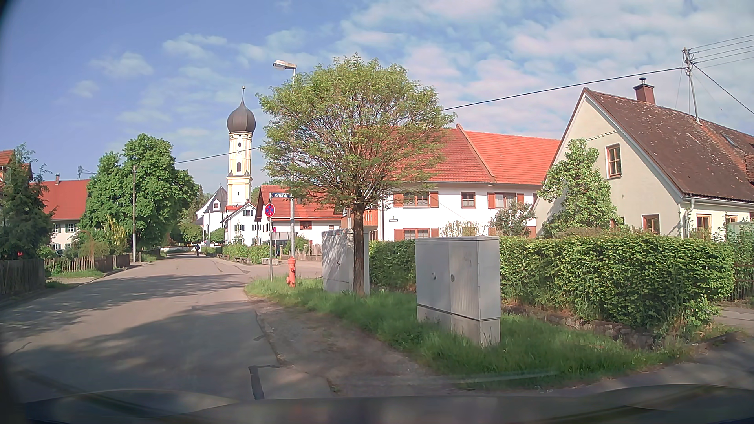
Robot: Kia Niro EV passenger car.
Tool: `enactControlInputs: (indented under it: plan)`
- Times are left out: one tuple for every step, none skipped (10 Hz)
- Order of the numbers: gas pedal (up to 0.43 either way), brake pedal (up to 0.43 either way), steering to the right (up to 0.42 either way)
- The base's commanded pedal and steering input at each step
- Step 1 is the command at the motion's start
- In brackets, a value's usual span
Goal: Follow the waypoints while adhering to traffic rules and regulations
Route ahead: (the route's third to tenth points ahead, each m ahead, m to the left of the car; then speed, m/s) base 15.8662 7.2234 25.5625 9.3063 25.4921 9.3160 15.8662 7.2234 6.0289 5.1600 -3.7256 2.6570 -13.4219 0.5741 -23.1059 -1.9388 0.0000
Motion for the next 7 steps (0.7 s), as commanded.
enactControlInputs:
  plan:
    - [0.0,0.232,0.514]
    - [0.0,0.232,0.544]
    - [0.0,0.232,0.577]
    - [0.0,0.232,0.603]
    - [0.0,0.232,0.63]
    - [0.0,0.232,0.658]
    - [0.0,0.232,0.68]
